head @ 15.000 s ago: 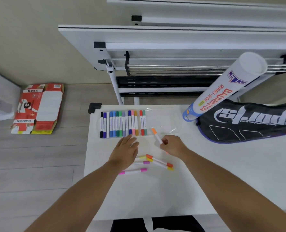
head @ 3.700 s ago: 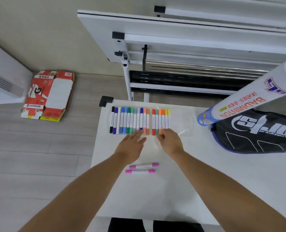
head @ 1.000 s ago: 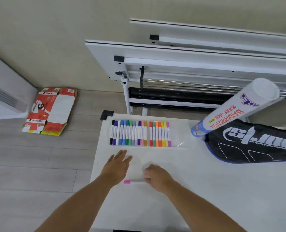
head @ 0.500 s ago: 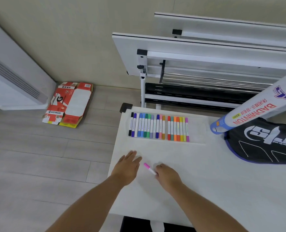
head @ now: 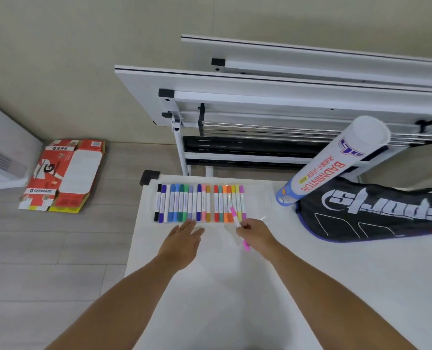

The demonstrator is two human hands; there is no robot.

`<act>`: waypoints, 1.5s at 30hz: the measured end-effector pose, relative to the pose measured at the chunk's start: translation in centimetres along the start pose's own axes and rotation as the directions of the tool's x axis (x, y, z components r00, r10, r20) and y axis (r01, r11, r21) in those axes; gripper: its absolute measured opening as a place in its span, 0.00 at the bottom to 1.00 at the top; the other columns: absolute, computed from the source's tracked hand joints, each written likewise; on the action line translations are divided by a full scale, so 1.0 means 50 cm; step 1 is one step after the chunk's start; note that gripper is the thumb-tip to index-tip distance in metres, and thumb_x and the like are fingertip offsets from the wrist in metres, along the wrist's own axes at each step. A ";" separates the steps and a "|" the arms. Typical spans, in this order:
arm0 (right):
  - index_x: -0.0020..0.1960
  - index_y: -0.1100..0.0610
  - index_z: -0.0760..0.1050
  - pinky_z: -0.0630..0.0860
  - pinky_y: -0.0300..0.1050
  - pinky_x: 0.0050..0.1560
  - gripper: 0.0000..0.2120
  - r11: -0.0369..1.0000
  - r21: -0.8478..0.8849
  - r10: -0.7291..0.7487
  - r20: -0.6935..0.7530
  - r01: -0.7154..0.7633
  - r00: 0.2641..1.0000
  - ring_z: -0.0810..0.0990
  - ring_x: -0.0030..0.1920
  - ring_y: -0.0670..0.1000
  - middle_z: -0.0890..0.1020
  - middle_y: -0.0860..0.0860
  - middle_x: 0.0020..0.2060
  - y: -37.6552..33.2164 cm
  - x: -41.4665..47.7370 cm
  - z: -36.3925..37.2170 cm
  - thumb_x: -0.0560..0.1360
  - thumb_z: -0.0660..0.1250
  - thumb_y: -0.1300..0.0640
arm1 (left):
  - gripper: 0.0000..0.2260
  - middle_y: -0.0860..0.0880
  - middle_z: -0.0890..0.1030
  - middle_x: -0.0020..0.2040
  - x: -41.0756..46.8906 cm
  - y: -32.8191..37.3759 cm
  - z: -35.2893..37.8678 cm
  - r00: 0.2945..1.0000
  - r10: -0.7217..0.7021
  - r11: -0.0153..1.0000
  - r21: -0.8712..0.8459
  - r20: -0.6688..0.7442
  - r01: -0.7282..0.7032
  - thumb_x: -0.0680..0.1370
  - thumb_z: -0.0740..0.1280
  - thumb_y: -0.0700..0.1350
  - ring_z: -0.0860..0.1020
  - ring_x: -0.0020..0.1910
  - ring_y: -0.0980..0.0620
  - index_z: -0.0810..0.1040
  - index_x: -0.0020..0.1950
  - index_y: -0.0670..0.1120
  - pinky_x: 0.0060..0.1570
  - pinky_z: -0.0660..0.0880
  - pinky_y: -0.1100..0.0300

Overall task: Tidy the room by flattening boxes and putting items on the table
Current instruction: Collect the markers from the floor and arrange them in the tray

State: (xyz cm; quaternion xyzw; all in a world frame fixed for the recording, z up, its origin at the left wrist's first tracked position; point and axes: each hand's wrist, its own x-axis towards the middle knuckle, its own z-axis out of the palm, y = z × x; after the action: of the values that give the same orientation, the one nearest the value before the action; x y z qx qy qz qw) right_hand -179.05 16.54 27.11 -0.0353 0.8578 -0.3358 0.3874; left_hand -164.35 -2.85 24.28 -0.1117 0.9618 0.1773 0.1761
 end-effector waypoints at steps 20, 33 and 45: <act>0.50 0.51 0.78 0.75 0.43 0.48 0.04 0.978 0.210 -0.042 0.127 0.014 0.991 0.79 0.46 0.50 0.84 0.51 0.47 0.062 0.120 -0.150 0.77 0.66 0.56 | 0.21 0.49 0.48 0.81 0.178 0.117 0.006 0.998 -0.019 0.998 0.067 0.054 0.015 0.85 0.50 0.51 0.45 0.80 0.47 0.57 0.79 0.55 0.76 0.52 0.46; 0.43 0.58 0.75 0.72 0.42 0.36 0.09 0.999 0.038 0.029 0.094 -0.033 0.995 0.73 0.33 0.49 0.75 0.51 0.34 0.028 0.171 -0.127 0.72 0.73 0.53 | 0.21 0.50 0.48 0.81 0.177 0.107 0.021 1.000 -0.012 1.000 0.024 0.027 0.011 0.85 0.52 0.50 0.44 0.80 0.47 0.56 0.79 0.56 0.76 0.50 0.48; 0.47 0.59 0.78 0.80 0.46 0.46 0.06 0.997 -0.070 0.019 0.091 -0.013 0.996 0.81 0.35 0.48 0.83 0.52 0.36 0.014 0.174 -0.118 0.76 0.63 0.58 | 0.21 0.49 0.49 0.81 0.182 0.096 0.018 0.998 0.018 1.000 -0.001 0.055 -0.018 0.85 0.52 0.51 0.45 0.80 0.47 0.58 0.79 0.55 0.76 0.52 0.47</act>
State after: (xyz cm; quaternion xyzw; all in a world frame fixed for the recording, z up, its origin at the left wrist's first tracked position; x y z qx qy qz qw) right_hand -189.03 17.54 23.92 -0.0571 0.8506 -0.3008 0.4275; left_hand -173.73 0.48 21.49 -0.0983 0.9575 0.1820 0.2010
